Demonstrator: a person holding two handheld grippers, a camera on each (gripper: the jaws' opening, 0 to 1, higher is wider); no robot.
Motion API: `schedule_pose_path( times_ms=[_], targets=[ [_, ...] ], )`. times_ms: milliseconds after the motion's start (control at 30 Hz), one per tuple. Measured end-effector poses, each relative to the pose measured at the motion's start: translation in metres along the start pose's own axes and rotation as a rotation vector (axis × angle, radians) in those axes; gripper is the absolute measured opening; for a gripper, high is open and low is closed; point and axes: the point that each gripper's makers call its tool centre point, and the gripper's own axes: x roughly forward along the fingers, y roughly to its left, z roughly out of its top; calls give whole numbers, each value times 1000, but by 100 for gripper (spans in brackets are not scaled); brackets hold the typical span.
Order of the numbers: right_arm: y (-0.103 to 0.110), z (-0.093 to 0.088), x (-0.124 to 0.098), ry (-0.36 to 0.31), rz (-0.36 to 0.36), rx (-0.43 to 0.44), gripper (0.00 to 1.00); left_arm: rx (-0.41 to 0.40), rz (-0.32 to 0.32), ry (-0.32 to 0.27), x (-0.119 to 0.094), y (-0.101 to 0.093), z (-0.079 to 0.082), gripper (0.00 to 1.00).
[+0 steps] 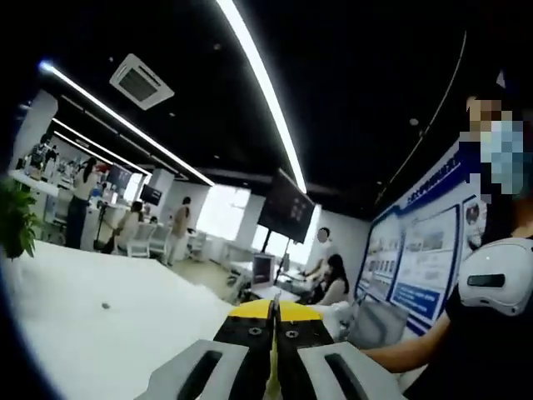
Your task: Compare the silicone blocks by pressing each to a similar depth, holding the contact briefly, and releasing to observe deformation and rebound differences across the visible hardness samples.
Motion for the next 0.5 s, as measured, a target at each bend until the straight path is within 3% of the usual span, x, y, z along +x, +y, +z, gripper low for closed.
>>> schedule_pose_path(
  times_ms=[133, 267, 433, 500],
  targets=[
    [13, 15, 7, -43, 68, 13, 76, -6, -34, -7, 2, -8, 3, 0],
    [26, 28, 12, -60, 119, -18, 61, -13, -48, -17, 2, -8, 5, 0],
    [36, 26, 18, -21, 150, -79, 41, -29, -45, -55, -2, -4, 10, 0],
    [37, 27, 19, -20, 156, -75, 40, -32, -48, -64, -3, -4, 12, 0]
  ],
)
